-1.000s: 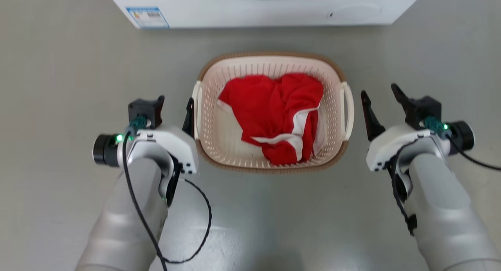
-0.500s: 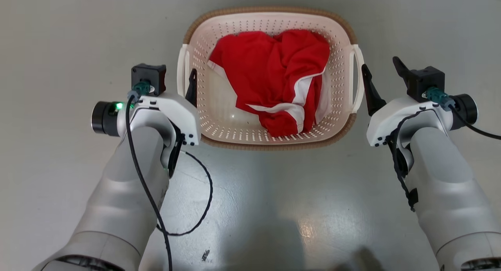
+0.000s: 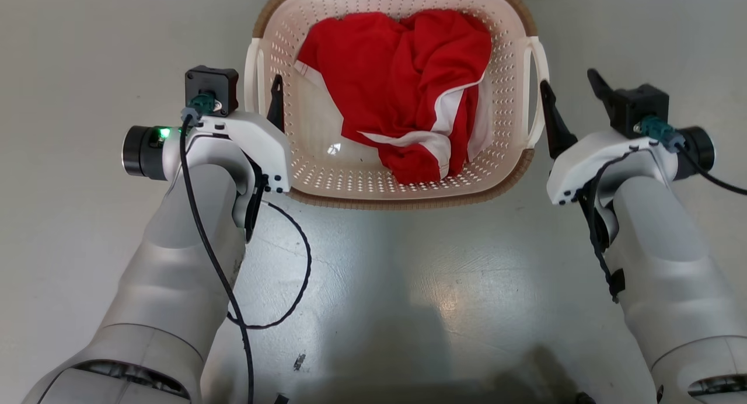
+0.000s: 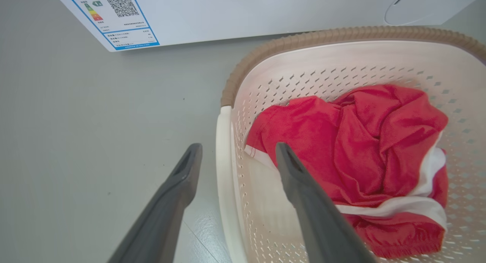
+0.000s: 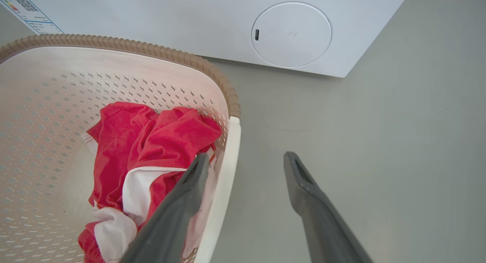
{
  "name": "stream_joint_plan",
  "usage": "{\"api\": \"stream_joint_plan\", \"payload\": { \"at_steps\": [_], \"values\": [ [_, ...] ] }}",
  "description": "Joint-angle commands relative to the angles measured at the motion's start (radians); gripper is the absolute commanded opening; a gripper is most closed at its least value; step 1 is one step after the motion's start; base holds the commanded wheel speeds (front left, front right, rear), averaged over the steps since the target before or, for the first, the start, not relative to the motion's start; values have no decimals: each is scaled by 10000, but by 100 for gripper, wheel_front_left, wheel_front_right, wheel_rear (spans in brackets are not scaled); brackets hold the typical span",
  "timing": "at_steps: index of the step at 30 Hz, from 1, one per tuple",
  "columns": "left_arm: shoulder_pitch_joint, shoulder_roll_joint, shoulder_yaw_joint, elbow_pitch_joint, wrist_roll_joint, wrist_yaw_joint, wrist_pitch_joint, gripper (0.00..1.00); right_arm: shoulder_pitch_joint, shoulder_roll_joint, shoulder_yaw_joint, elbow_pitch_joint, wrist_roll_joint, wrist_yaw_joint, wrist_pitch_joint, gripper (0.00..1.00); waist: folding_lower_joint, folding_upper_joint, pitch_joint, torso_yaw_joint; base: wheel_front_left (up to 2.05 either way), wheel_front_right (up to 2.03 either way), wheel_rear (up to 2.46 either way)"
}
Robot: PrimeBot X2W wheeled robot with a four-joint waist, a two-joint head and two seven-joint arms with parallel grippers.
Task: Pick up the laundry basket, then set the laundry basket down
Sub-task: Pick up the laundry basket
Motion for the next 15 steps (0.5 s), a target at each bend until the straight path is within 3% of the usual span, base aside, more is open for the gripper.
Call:
{"api": "stream_joint_plan", "payload": {
  "at_steps": [1, 15],
  "values": [
    [-38, 304, 177, -86, 23, 128, -60, 100, 90, 114, 187, -199, 52, 48, -120, 100, 0, 0, 127, 8, 0, 0, 0],
    [-318, 295, 241, 1, 51, 175, -60, 100, -198, 114, 177, -203, 29, 48, -120, 100, 0, 0, 724, 155, 0, 0, 0]
  ]
}}
